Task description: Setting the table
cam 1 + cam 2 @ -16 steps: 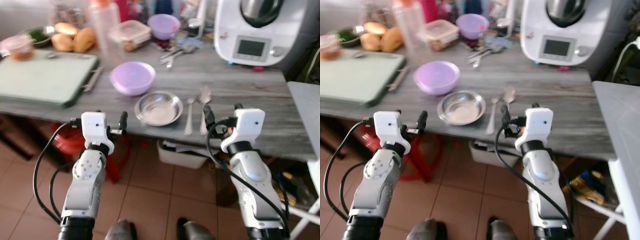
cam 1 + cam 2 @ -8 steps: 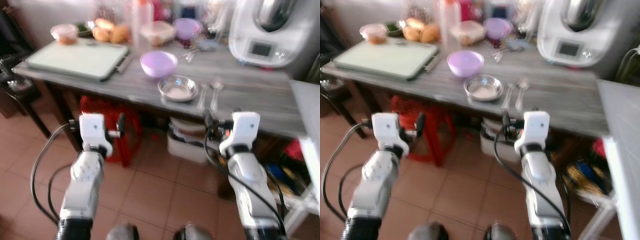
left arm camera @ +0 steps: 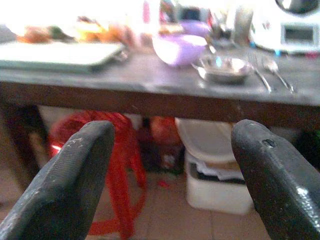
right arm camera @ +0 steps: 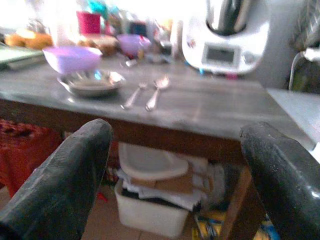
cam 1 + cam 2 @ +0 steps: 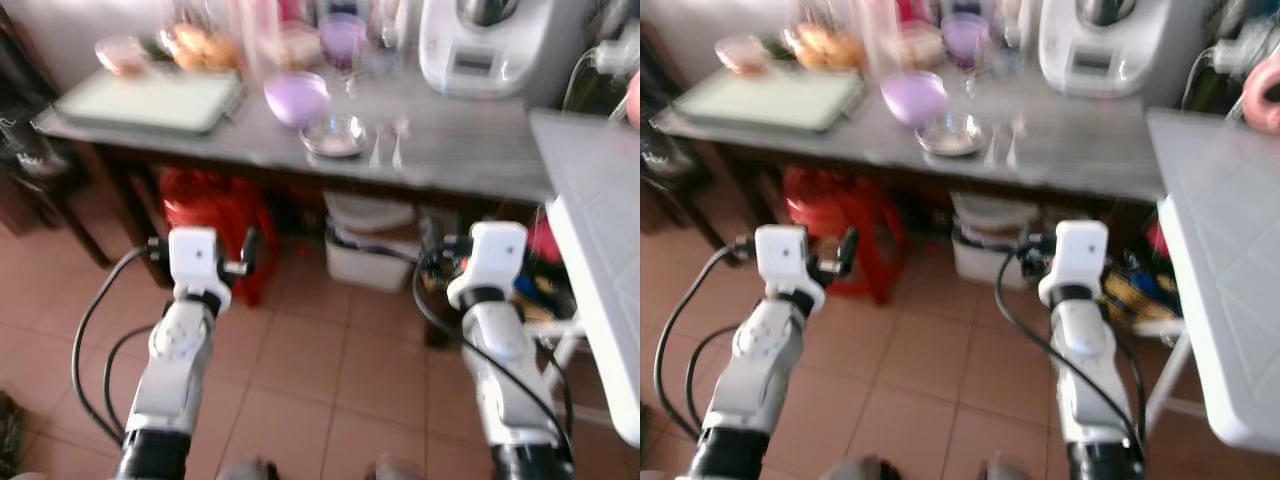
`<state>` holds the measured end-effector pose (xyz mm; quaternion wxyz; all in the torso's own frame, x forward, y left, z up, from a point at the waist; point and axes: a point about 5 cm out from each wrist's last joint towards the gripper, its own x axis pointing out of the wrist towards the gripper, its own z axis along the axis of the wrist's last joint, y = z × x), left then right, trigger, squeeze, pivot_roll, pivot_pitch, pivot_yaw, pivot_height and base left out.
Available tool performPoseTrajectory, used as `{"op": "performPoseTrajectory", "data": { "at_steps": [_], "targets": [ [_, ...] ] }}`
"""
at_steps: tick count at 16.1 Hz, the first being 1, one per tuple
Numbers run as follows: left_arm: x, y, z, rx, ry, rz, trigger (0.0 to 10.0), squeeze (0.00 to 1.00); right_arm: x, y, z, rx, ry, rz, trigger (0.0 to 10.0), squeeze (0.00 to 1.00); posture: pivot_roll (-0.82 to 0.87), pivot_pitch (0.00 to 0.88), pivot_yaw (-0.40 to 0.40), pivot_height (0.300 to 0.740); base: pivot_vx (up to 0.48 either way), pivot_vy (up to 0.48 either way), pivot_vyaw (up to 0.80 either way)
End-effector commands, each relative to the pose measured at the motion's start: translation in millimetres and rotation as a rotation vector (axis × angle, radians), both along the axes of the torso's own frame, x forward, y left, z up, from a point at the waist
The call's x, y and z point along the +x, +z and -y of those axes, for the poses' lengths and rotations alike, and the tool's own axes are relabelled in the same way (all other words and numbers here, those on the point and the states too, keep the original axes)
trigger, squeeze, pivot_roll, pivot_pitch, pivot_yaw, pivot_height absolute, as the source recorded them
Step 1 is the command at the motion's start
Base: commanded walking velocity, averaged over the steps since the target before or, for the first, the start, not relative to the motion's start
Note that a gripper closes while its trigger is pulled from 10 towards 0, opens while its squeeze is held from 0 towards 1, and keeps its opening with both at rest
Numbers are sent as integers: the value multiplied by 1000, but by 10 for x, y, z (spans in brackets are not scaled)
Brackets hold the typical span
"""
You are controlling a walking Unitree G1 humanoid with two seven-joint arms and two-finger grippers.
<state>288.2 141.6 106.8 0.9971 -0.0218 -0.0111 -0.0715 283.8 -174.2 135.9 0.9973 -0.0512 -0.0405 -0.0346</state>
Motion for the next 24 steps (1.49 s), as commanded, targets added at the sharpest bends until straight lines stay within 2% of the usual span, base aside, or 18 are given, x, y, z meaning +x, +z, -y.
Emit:
{"op": "performPoseTrajectory", "data": {
  "at_steps": [1, 2, 3, 4, 5, 7, 9, 11, 14, 15, 17, 20, 21, 22, 24],
  "targets": [
    [10, -21, 35, -9, -15, -8, 10000, 0, 47, 39, -15, -43, -17, 26, 10000, 0, -58, 0, 45, 740, 0, 0, 0],
    [22, -8, 40, -8, -18, -1, 10000, 0, 57, 80, -38, -66, 2, 57, 10000, 0, -58, 0, 45, 740, 0, 0, 0],
    [33, -1, 40, -15, -28, 3, 10000, 0, 63, 61, -28, -108, -23, 39, 10000, 0, -60, 0, 43, 740, 0, 0, 0],
    [40, 2, 33, -19, -31, 3, 10000, 0, 60, 5, 9, -64, -67, -7, 10000, 0, -61, 0, 43, 740, 0, 0, 0],
    [44, 2, 18, -18, -29, 5, 10000, 0, 39, -50, 23, 39, -68, -38, 10000, 0, -59, 0, 43, 740, 0, 0, 0],
    [42, -1, 10, -22, -30, 6, 10000, 0, 3, -50, -12, 17, -21, -23, 10000, 0, -59, 0, 44, 740, 0, 0, 0],
    [42, 2, 15, -29, -39, 4, 10000, 0, -35, -134, -21, 38, -3, -59, 10000, 0, -58, 0, 42, 740, 0, -289, 0],
    [43, 2, 18, -34, -45, 6, 10000, 0, -19, -124, -51, 117, 5, -68, 10000, 0, -60, 0, 43, 740, 0, -321, 0],
    [32, 9, 62, -45, -61, 8, 10000, 0, -2, -109, -114, 69, 51, -54, 10000, 0, -61, 0, 40, 740, 0, -353, 0],
    [30, 10, 63, -46, -61, 9, 10000, 0, -7, -100, -133, 82, 63, -51, 10000, 0, -61, 0, 40, 740, 0, -390, 0],
    [9, -18, 64, -46, -69, 0, 10000, 0, -17, -121, -144, 183, 56, -82, 10000, 0, -58, 0, 38, 740, 0, -338, 0],
    [-15, -31, 63, -49, -75, -6, 10000, 0, -41, -191, -111, 72, 13, -108, 10000, 0, -56, 0, 38, 740, 0, -305, 0],
    [-17, -31, 63, -48, -76, -6, 10000, 0, -49, -195, -109, 137, 27, -106, 10000, 0, -52, 0, 38, 740, 0, -322, 0],
    [-17, -28, 67, -49, -81, -5, 10000, 0, -39, -173, -96, 147, 29, -90, 10000, 1000, -52, 0, 39, 740, 0, -326, 0],
    [-9, -15, 67, -47, -83, -1, 10000, 0, -7, -164, -65, 126, -15, -86, 10000, 1000, -51, 0, 40, 740, 0, -334, 0]
  ]
}}
